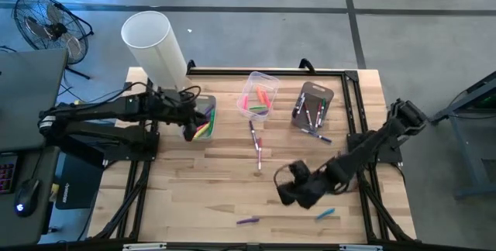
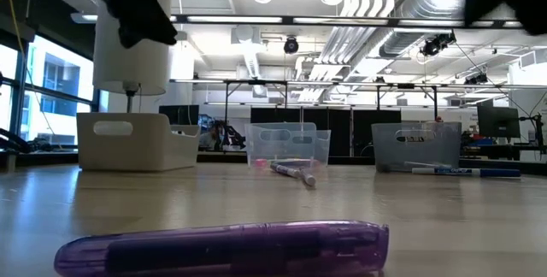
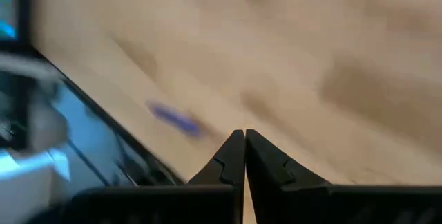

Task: Pick & Place Markers
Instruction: Put the blue pen into the transparent bin

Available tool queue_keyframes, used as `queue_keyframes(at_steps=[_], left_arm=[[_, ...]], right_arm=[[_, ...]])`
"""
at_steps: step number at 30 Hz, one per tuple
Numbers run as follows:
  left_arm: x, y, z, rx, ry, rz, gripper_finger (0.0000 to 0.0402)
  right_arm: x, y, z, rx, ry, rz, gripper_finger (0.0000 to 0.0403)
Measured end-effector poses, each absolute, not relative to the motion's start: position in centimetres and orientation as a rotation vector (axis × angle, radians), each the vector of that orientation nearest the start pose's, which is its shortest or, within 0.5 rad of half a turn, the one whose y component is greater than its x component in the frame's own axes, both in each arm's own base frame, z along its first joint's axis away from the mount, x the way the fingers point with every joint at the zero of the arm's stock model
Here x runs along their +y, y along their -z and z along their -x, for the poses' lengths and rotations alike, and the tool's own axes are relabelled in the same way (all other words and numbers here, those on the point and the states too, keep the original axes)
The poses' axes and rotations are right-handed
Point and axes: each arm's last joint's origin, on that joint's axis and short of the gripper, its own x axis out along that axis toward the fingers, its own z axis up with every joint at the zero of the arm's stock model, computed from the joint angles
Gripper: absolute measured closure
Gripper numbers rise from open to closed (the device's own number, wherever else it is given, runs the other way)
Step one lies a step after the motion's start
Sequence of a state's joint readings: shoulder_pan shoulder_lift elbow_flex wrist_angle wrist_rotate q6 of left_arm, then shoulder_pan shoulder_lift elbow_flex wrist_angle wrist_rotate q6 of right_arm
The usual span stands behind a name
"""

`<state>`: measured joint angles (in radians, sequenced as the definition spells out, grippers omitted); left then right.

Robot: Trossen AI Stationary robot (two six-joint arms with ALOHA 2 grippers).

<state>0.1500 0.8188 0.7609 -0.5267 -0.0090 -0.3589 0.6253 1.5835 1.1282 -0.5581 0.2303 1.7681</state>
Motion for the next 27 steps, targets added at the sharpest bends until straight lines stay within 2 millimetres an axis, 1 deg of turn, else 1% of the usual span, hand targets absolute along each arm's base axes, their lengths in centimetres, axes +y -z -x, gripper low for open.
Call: queue_keyframes(at_steps=[2, 4, 7, 13, 17, 20, 23, 27], left_arm=[[2.1, -28.9, -16.8, 0.546, -0.226, 0.366, 0.0314], [1.8, -28.9, -16.8, 0.549, -0.214, 0.358, 0.0319], [1.8, -28.9, -16.9, 0.555, -0.211, 0.359, 0.0323], [1.8, -28.7, -17.1, 0.568, -0.218, 0.386, 0.0324], [1.8, -28.6, -17.1, 0.567, -0.233, 0.420, 0.0324], [1.9, -28.6, -17.1, 0.560, -0.261, 0.456, 0.0324], [1.9, -28.6, -17.0, 0.553, -0.282, 0.488, 0.0324], [1.9, -28.6, -17.0, 0.547, -0.299, 0.510, 0.0324]], right_arm=[[19.4, -22.4, -25.9, 1.038, 0.494, -1.197, 0.0402], [20.5, -21.7, -25.3, 1.147, 0.450, -1.155, 0.0402], [21.7, -20.8, -23.8, 1.278, 0.398, -1.007, 0.0402], [22.9, -20.4, -21.0, 1.426, 0.244, -0.688, 0.0402], [23.1, -20.2, -19.6, 1.469, 0.177, -0.484, 0.0401], [23.1, -20.1, -19.0, 1.490, 0.118, -0.363, 0.0390], [23.2, -20.1, -18.7, 1.473, 0.055, -0.254, 0.0364], [23.5, -19.9, -18.6, 1.425, -0.016, -0.126, 0.0318]])
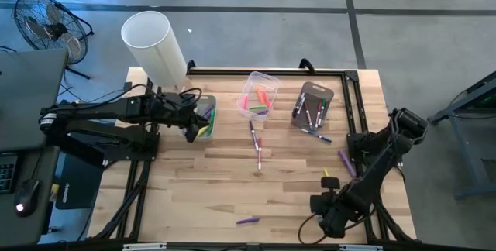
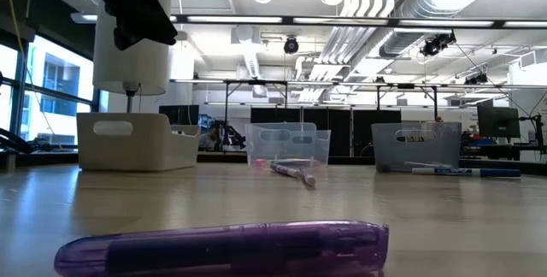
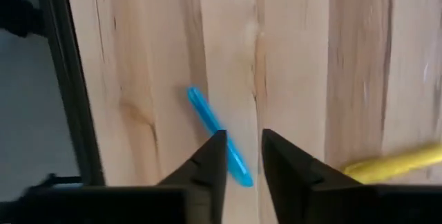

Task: Pick & Place Markers
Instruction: Put the blue pen into the transparent bin

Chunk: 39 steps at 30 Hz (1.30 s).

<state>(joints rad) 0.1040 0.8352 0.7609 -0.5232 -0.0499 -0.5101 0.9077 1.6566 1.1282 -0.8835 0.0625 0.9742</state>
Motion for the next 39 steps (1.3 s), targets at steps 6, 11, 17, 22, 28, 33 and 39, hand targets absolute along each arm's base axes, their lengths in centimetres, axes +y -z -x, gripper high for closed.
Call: queue_keyframes(at_steps=[6, 11, 17, 22, 28, 33, 39], left_arm=[[2.0, -28.6, -17.0, 0.539, -0.322, 0.544, 0.0324], [2.0, -28.6, -17.0, 0.534, -0.333, 0.579, 0.0324], [2.0, -28.7, -17.0, 0.527, -0.342, 0.611, 0.0324], [1.9, -28.7, -17.1, 0.528, -0.325, 0.632, 0.0324], [1.5, -29.2, -17.1, 0.489, -0.273, 0.568, 0.0324], [0.1, -30.0, -16.8, 0.423, -0.228, 0.480, 0.0324], [-2.2, -30.0, -16.4, 0.431, -0.199, 0.318, 0.0324]], right_arm=[[25.1, -18.1, -18.4, 1.439, -0.166, 0.038, 0.0270], [26.0, -16.5, -18.2, 1.451, -0.179, 0.097, 0.0264], [26.7, -14.0, -17.8, 1.510, -0.181, 0.200, 0.0270], [27.1, -12.9, -17.9, 1.530, -0.166, 0.197, 0.0308], [27.2, -12.7, -18.0, 1.525, -0.121, 0.129, 0.0377], [27.0, -13.3, -18.2, 1.509, -0.031, 0.007, 0.0368], [25.0, -15.8, -19.8, 1.324, 0.215, -0.199, 0.0376]])
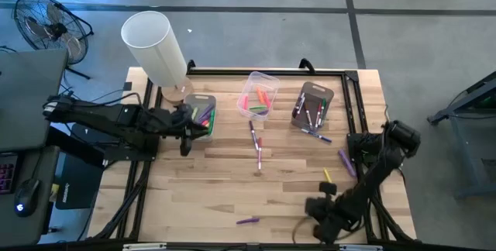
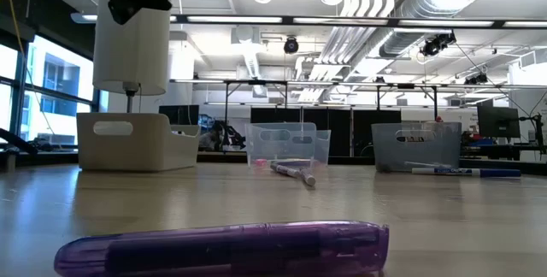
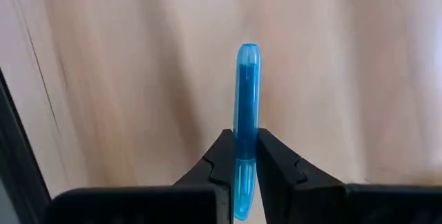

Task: Pick & Place Markers
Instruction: Put the blue pen into the transparent bin

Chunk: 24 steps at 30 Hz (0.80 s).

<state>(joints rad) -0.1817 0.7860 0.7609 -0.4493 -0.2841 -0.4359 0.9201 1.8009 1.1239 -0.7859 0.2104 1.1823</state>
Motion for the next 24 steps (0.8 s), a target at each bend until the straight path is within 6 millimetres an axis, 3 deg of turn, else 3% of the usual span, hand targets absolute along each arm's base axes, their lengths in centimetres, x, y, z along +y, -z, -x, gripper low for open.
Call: queue_keyframes(at_steps=[5, 10, 17, 24], left_arm=[[-3.1, -29.3, -16.0, 0.509, -0.184, 0.176, 0.0324], [-3.0, -28.6, -15.7, 0.582, -0.185, 0.120, 0.0324], [-3.0, -26.6, -14.5, 0.519, -0.045, 0.071, 0.0324], [-2.7, -24.2, -12.6, 0.455, 0.034, 0.109, 0.0324]], right_arm=[[22.3, -18.3, -23.1, 1.083, 0.354, -0.377, 0.0376], [17.6, -20.4, -27.9, 0.833, 0.451, -0.492, 0.0373], [8.9, -23.6, -34.5, 0.644, 0.501, -0.524, 0.0376], [-0.9, -28.7, -37.7, 0.550, 0.670, -0.467, 0.0376]])
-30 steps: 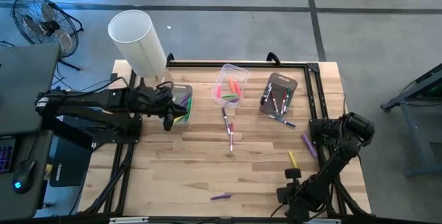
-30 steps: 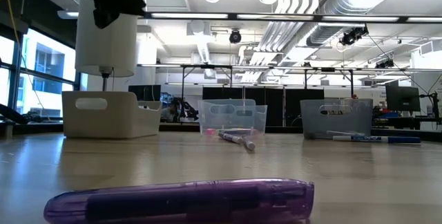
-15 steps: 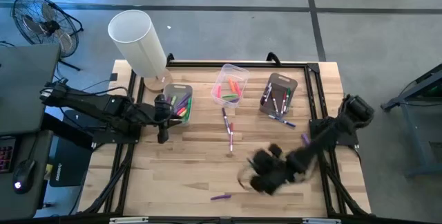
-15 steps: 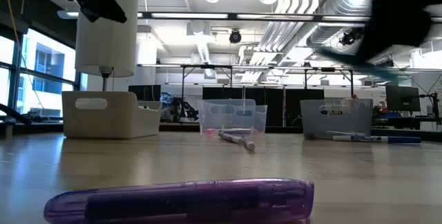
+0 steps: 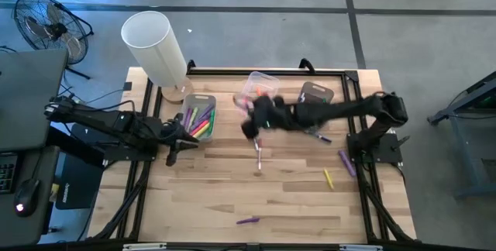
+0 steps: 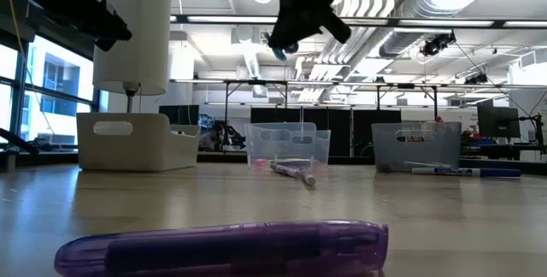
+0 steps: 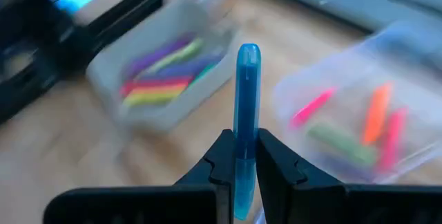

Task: Pick & Place Markers
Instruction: Put the blue pen into the transparent bin

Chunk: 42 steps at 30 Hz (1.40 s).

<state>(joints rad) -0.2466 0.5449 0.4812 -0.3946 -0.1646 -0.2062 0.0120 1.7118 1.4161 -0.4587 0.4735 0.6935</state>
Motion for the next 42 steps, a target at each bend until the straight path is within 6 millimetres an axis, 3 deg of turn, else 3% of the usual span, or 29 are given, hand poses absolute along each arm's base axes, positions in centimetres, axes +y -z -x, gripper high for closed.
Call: queue_keyframes(at_steps=[3, 8, 14, 20, 25, 29, 36, 42], left_arm=[[-2.5, -23.9, -11.8, 0.434, 0.035, 0.121, 0.0324], [-2.3, -24.4, -11.2, 0.381, 0.040, 0.133, 0.0324], [-2.2, -24.2, -10.8, 0.402, 0.037, 0.129, 0.0324], [-2.2, -23.9, -10.6, 0.439, 0.034, 0.122, 0.0324], [-2.2, -24.0, -10.7, 0.434, 0.031, 0.123, 0.0324], [-2.2, -23.9, -10.7, 0.434, 0.026, 0.120, 0.0324], [-2.0, -24.0, -10.7, 0.416, -0.050, 0.169, 0.0314], [-1.9, -24.2, -11.0, 0.393, -0.099, 0.218, 0.0253]], right_arm=[[-4.9, -29.6, -38.1, 0.624, 0.781, -0.472, 0.0376], [-10.1, -27.2, -38.8, 0.772, 0.870, -0.559, 0.0376], [-12.7, -23.6, -39.7, 0.854, 0.890, -0.641, 0.0326], [-13.5, -23.0, -39.6, 0.864, 0.907, -0.656, 0.0299], [-12.8, -24.7, -38.4, 0.910, 0.845, -0.714, 0.0301], [-11.1, -26.4, -37.8, 0.928, 0.757, -0.769, 0.0308], [-5.0, -28.4, -37.7, 0.956, 0.630, -0.680, 0.0316], [1.0, -26.9, -37.3, 1.008, 0.604, -0.619, 0.0326]])
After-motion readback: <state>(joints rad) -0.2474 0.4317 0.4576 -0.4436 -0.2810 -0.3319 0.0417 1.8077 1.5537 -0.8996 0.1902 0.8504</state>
